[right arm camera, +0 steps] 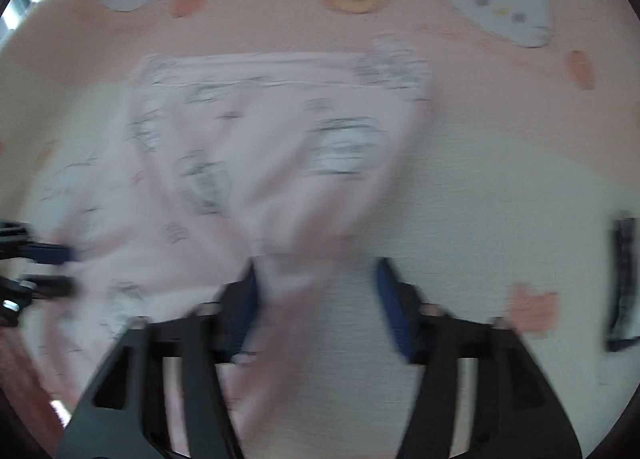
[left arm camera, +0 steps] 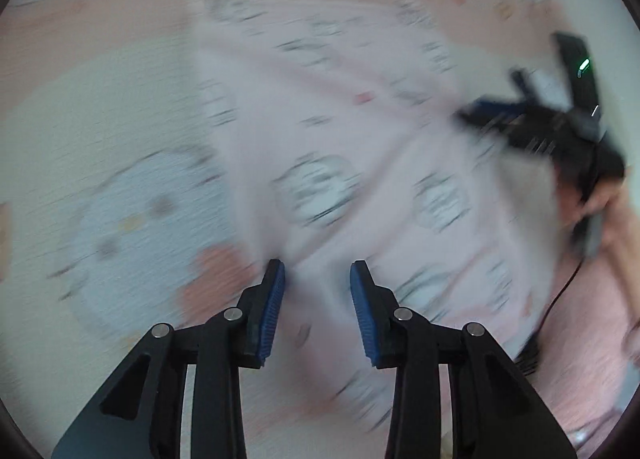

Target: Fold clothes

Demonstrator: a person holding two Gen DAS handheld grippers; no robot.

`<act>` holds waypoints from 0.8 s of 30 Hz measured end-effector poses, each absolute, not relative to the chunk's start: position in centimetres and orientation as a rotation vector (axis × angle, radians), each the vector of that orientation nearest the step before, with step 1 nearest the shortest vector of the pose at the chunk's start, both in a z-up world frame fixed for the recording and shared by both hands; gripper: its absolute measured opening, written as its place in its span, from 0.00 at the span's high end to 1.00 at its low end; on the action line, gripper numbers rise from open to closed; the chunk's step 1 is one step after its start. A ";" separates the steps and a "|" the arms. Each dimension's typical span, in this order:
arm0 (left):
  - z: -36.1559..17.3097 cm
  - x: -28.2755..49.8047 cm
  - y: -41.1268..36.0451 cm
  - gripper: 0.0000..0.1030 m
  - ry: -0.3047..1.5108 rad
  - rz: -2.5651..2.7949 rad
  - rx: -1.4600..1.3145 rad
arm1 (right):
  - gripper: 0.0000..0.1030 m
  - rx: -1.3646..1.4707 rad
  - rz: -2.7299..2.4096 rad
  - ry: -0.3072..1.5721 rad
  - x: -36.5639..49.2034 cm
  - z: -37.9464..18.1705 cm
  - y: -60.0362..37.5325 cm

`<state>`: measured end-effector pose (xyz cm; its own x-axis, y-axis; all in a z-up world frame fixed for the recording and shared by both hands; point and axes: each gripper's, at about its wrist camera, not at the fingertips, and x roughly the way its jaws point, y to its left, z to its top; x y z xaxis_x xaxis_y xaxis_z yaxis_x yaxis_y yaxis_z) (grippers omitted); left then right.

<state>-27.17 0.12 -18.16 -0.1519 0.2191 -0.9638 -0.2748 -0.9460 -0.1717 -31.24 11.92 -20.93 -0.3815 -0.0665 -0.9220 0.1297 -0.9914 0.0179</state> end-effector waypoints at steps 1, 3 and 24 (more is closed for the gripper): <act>-17.7 -27.4 -0.2 0.64 0.104 2.201 -1.797 | 0.41 1.689 -2.543 0.078 -31.4 -20.7 12.7; -16.6 -28.3 -0.4 0.64 0.103 2.255 -1.734 | 0.42 1.680 -2.584 0.000 -31.6 -19.8 13.7; -17.0 -38.5 7.8 0.64 0.262 2.245 -1.546 | 0.46 1.489 -2.472 0.197 -35.3 -16.5 10.8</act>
<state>-38.46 7.76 -16.96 -0.3077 0.2178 -0.9262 -0.4256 -0.9022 -0.0708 -35.34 10.84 -16.51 -0.4472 -0.1421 -0.8831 0.2801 -0.9599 0.0125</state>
